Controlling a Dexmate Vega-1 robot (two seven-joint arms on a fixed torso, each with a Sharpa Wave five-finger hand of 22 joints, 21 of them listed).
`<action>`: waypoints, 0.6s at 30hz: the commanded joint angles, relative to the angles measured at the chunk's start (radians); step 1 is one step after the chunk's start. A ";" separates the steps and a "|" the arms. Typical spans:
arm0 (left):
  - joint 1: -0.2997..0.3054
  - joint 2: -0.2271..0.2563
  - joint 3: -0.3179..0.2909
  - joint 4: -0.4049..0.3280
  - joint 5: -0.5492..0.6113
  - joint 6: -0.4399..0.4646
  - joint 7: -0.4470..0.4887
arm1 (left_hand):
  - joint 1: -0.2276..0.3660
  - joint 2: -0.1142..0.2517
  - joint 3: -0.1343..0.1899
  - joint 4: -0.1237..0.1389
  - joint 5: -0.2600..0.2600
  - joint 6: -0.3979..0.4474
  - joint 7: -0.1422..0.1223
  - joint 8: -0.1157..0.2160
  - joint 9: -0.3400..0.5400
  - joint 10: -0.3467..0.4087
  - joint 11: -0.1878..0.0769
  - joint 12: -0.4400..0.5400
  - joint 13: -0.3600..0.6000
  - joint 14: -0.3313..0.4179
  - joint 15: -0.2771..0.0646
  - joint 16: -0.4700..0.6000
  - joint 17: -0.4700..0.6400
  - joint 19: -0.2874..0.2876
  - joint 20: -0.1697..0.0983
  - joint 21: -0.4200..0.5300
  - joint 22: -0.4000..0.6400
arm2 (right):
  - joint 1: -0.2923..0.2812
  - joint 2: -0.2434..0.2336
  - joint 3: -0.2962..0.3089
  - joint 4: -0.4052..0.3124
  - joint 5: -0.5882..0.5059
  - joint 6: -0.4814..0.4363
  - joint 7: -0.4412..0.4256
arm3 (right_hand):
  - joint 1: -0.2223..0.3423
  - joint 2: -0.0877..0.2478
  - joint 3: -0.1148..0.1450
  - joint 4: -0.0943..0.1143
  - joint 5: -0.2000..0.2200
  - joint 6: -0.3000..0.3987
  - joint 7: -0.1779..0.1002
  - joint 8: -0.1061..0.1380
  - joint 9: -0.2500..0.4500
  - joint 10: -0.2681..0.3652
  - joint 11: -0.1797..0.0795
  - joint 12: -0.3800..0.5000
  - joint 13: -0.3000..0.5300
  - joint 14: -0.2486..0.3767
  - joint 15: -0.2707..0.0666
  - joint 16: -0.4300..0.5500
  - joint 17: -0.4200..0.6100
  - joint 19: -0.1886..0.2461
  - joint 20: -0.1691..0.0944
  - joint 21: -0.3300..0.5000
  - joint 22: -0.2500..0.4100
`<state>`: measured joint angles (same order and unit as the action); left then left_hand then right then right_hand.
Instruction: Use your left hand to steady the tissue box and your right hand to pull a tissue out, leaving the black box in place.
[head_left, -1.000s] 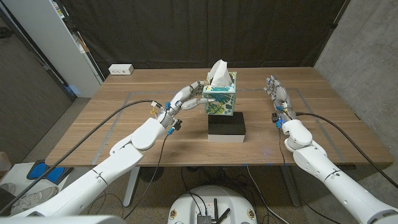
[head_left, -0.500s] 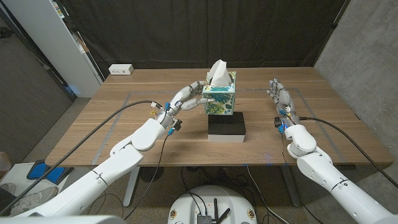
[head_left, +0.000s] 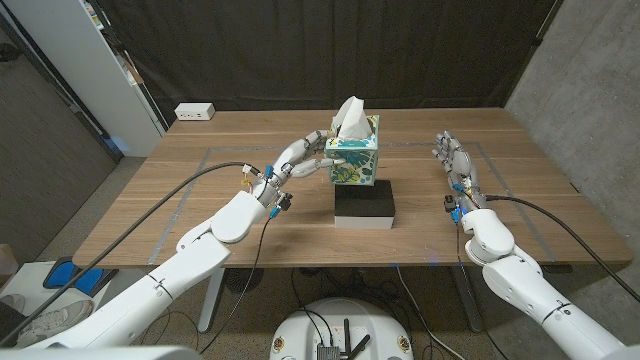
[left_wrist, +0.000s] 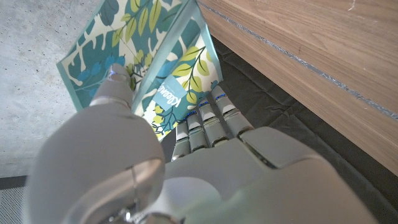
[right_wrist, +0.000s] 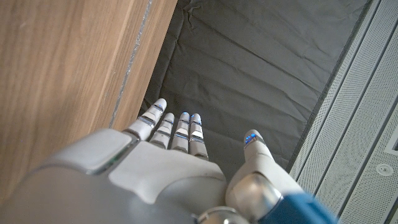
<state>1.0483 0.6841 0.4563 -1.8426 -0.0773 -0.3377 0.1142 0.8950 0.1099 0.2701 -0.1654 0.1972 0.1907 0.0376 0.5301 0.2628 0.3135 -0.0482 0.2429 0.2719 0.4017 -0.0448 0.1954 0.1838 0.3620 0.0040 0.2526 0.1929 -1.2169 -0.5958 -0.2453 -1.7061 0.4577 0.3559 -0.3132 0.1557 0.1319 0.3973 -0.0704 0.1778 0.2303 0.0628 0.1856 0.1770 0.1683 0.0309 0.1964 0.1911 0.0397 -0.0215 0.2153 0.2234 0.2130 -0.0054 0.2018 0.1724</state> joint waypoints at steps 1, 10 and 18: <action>0.005 0.000 -0.001 -0.002 -0.001 -0.003 0.000 | -0.009 0.003 0.010 0.003 0.007 -0.004 0.001 0.008 0.003 -0.002 0.001 -0.004 0.004 -0.004 -0.046 0.000 0.003 -0.001 -0.001 -0.002 0.002 | -0.069 -0.002 0.024 -0.058 -0.022 0.007 -0.030 | -0.006 0.015 0.003 0.000 -0.002 0.004 0.010 0.004 0.003 0.003 0.004 0.000 0.003 -0.004 0.005 0.005 0.003 0.004 0.000 -0.003 0.003; 0.010 0.001 -0.003 -0.006 -0.002 -0.003 0.001 | -0.011 0.003 0.013 0.003 0.007 -0.008 0.002 0.008 0.003 -0.003 0.002 -0.006 0.006 -0.006 -0.045 -0.001 0.003 -0.001 -0.001 -0.002 0.002 | -0.107 0.003 0.038 -0.086 -0.035 0.007 -0.046 | -0.006 0.015 0.004 -0.001 -0.001 0.004 0.010 0.004 0.003 0.004 0.004 0.000 0.003 -0.002 0.008 0.006 0.003 0.004 0.001 -0.003 0.003; 0.016 0.001 -0.005 -0.011 0.003 -0.004 0.007 | -0.014 0.001 0.015 0.003 0.006 -0.009 0.002 0.009 0.004 -0.005 0.002 -0.008 0.007 -0.009 -0.046 -0.002 0.003 -0.001 -0.002 -0.003 0.002 | -0.149 0.003 0.053 -0.122 -0.060 0.009 -0.067 | -0.006 0.015 0.004 -0.002 -0.001 0.003 0.010 0.004 0.003 0.004 0.006 0.001 0.003 -0.004 0.006 0.006 0.003 0.004 0.001 -0.003 0.003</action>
<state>1.0570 0.6847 0.4540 -1.8477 -0.0779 -0.3406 0.1145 0.8808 0.1056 0.2797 -0.1636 0.2009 0.1852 0.0429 0.5343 0.2620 0.3136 -0.0480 0.2351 0.2767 0.3980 -0.0411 0.1953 0.1836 0.3619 0.0042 0.2514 0.1931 -1.3139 -0.5954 -0.2112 -1.7837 0.4235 0.3634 -0.3549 0.1557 0.1319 0.3973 -0.0704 0.1778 0.2303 0.0628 0.1856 0.1770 0.1682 0.0306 0.1964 0.1911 0.0341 -0.0159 0.2153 0.2234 0.2131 -0.0053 0.2018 0.1724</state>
